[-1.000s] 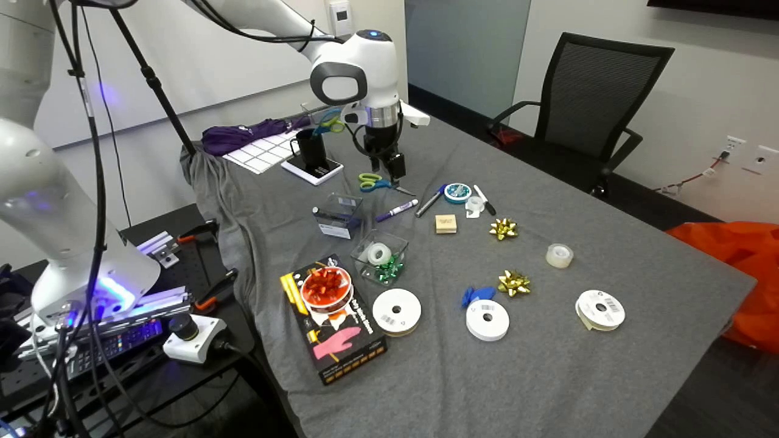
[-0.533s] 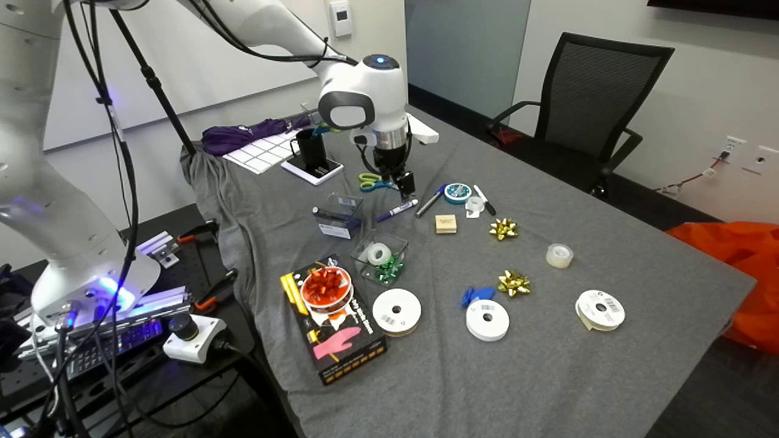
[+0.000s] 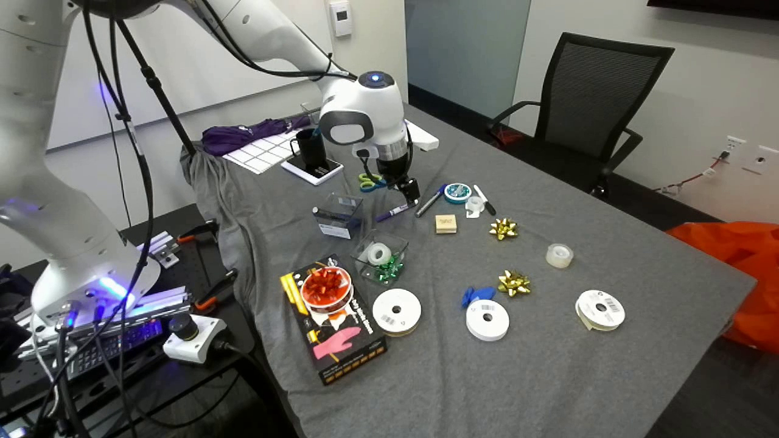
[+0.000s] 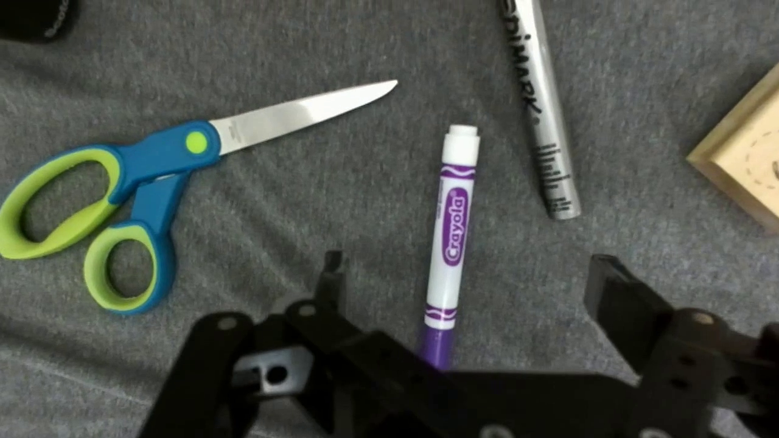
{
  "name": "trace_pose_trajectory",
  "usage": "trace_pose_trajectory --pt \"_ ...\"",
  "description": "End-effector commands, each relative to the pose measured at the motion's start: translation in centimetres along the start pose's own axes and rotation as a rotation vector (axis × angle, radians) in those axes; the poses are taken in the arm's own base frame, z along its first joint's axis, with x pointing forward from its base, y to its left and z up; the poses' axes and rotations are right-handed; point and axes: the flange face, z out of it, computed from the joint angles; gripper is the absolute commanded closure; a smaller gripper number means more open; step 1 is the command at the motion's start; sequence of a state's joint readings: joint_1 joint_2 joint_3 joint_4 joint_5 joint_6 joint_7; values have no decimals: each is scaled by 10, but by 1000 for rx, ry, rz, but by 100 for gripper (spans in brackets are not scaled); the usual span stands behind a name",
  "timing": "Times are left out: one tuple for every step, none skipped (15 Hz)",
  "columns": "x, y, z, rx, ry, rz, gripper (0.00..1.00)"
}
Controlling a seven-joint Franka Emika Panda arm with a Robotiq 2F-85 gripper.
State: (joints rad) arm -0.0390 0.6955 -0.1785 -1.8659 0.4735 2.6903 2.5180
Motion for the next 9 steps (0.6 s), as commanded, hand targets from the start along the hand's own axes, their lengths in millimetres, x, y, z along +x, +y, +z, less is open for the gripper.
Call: trace_pose_trajectory --pt "10 6 5 9 -18 -38 0" --pt "12 8 5 10 -17 -39 0" --pt "15 9 6 14 -17 -35 0" --pt "17 9 8 18 -20 -31 0" --pt "19 8 9 24 -24 -28 0" --pt "21 7 11 31 -29 -26 0" --pt "23 6 12 36 -32 -24 0" --pt "24 6 13 42 -36 -22 0" --pt "26 6 14 49 -41 -19 0"
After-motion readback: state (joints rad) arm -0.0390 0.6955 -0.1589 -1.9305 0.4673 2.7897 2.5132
